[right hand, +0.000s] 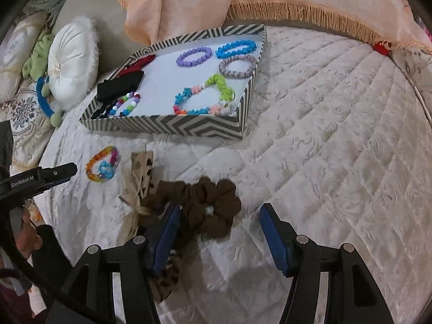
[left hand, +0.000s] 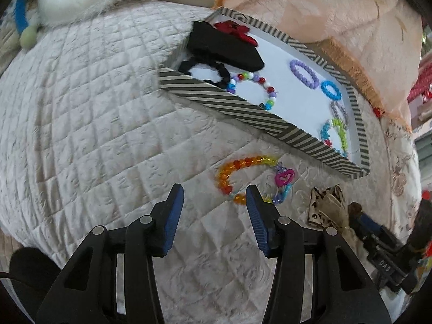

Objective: Organize jewelry
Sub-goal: 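Grasp the orange bead bracelet with the left tool while the right tool grasps the brown scrunchie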

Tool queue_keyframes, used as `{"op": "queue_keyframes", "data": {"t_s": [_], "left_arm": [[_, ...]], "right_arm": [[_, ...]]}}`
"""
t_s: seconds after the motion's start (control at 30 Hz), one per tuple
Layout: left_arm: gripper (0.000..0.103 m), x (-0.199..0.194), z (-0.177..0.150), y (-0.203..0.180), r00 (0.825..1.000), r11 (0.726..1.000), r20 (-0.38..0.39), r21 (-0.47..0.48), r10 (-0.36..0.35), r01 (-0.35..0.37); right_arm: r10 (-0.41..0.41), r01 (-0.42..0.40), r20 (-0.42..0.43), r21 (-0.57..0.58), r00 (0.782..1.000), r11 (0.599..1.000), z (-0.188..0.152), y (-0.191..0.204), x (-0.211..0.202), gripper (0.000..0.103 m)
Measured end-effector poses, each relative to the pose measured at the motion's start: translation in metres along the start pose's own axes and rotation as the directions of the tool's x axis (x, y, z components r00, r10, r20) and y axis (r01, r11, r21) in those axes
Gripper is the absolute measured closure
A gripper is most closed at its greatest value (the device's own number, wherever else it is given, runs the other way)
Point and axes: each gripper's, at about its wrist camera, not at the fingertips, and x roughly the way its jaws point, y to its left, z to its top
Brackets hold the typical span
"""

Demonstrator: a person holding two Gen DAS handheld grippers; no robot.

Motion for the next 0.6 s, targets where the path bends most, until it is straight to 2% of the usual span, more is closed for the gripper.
{"op": "queue_keyframes", "data": {"t_s": [0.13, 0.17, 0.23, 0.3, 0.33, 0.4, 0.43, 0.47, 0.5, 0.53, 0.6], "left_arm": [[0.055, 0.009, 0.006, -0.003, 0.999, 0.999, 0.014, 0.023, 0.047, -0.047], [0.055, 0.011, 0.007, -0.003, 0.998, 0.998, 0.014, 0.022, 0.053, -0.054], [0.055, 0.019, 0.010, -0.002, 0.998, 0.998, -0.006, 0.019, 0.057, -0.057], [0.055, 0.026, 0.010, -0.004, 0.998, 0.998, -0.028, 0.023, 0.053, -0.052], [0.055, 0.027, 0.010, -0.005, 0.998, 0.998, -0.024, 0.032, 0.062, -0.061], [0.055, 0.029, 0.010, -0.008, 0.998, 0.997, -0.009, 0.048, 0.065, -0.065], [0.056, 0.029, 0.009, -0.009, 0.998, 0.997, -0.005, 0.048, 0.060, -0.060], [0.061, 0.029, 0.010, -0.010, 0.999, 0.998, 0.003, 0.044, 0.049, -0.049], [0.085, 0.030, 0.011, -0.010, 0.999, 0.999, 0.006, 0.041, 0.034, -0.035], [0.091, 0.031, 0.012, -0.012, 1.000, 0.999, 0.001, 0.044, 0.030, -0.030], [0.095, 0.031, 0.013, -0.014, 1.000, 0.998, -0.002, 0.059, 0.004, -0.003]], "right_arm": [[0.037, -0.037, 0.005, -0.037, 0.999, 0.999, 0.003, 0.011, 0.001, 0.044], [0.012, -0.012, 0.001, -0.094, 1.000, 0.996, 0.002, 0.018, 0.005, 0.044], [-0.032, 0.033, 0.016, -0.138, 0.999, 0.990, 0.000, 0.023, 0.010, 0.046], [-0.012, 0.016, 0.039, -0.112, 0.999, 0.994, -0.001, 0.018, 0.008, 0.058], [0.003, 0.002, 0.046, -0.104, 0.999, 0.995, -0.002, 0.015, 0.007, 0.060], [0.019, -0.013, 0.051, -0.108, 0.999, 0.994, -0.004, 0.012, 0.004, 0.075], [0.023, -0.017, 0.053, -0.114, 0.998, 0.993, -0.004, 0.012, 0.002, 0.078], [0.043, -0.037, 0.052, -0.113, 0.998, 0.993, -0.005, 0.011, -0.002, 0.083], [0.055, -0.049, 0.054, -0.108, 0.997, 0.993, -0.006, 0.011, -0.004, 0.085], [0.063, -0.057, 0.063, -0.104, 0.996, 0.993, -0.006, 0.010, -0.009, 0.086], [0.071, -0.062, 0.081, -0.106, 0.994, 0.992, -0.006, 0.011, -0.018, 0.086]]}}
